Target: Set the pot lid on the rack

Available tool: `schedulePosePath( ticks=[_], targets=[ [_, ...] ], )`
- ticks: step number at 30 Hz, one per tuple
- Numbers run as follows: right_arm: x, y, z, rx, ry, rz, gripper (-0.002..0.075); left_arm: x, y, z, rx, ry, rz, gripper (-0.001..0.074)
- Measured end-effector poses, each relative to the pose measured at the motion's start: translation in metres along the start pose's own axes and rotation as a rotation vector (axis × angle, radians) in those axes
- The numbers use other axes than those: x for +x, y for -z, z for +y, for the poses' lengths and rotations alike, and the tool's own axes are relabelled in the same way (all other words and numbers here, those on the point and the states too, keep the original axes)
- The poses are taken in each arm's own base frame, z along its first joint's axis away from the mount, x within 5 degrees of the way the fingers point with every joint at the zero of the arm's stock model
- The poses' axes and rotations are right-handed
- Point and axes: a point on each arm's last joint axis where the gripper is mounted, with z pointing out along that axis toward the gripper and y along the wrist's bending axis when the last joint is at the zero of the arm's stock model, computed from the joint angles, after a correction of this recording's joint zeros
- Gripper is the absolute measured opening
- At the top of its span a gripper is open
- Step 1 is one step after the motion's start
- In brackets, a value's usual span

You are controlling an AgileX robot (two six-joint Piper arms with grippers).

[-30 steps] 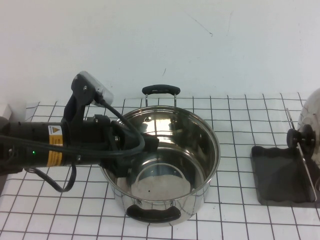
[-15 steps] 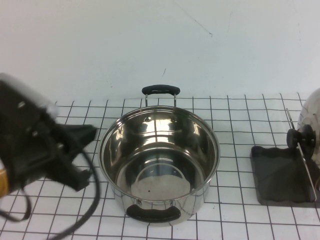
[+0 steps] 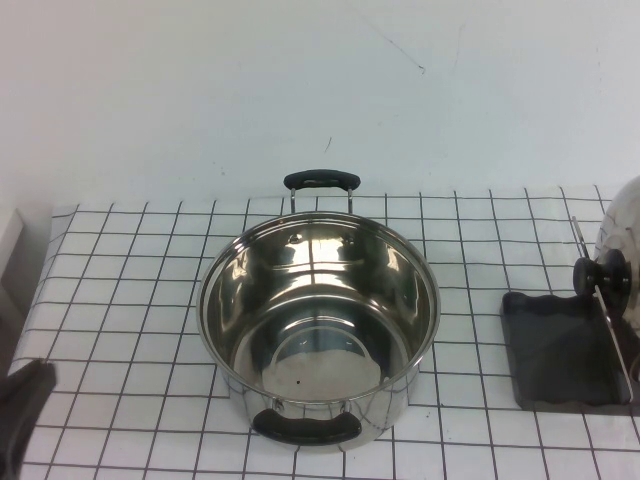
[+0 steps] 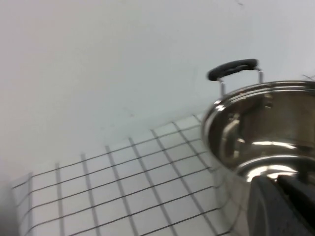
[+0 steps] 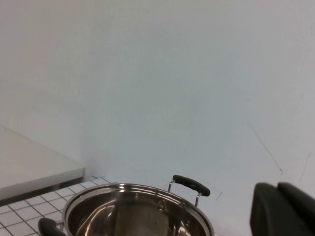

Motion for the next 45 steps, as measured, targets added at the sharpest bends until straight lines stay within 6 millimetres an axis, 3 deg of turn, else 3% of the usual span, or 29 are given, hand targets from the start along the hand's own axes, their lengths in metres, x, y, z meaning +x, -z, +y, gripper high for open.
schedulePosePath(
  ticks=[7, 17, 22, 27, 40, 45],
  targets=[
    [0.005, 0.000, -0.002, 0.019, -0.003, 0.013, -0.0001, 0.028, 0.015, 0.003, -0.086, 0.020, -0.038, -0.0001],
    [0.006, 0.000, -0.007, 0.083, 0.001, 0.016, -0.0001, 0.061, 0.013, -0.007, 0.013, 0.057, 0.060, -0.0001],
    [0.019, 0.000, -0.007, 0.083, -0.018, 0.048, -0.0001, 0.072, 0.014, -0.012, 0.055, 0.065, 0.095, -0.0001],
    [0.032, 0.000, -0.009, 0.107, -0.037, 0.085, -0.0001, 0.075, 0.014, -0.014, 0.081, 0.065, 0.107, -0.0001],
    [0.079, 0.019, -0.043, 0.553, 0.131, 0.248, -0.0002, 0.075, 0.014, -0.017, 0.104, 0.065, 0.110, -0.0001],
    [0.077, 0.022, -0.046, 0.611, 0.136, 0.218, -0.0002, 0.075, 0.014, -0.017, 0.109, 0.065, 0.111, -0.0001]
  ],
)
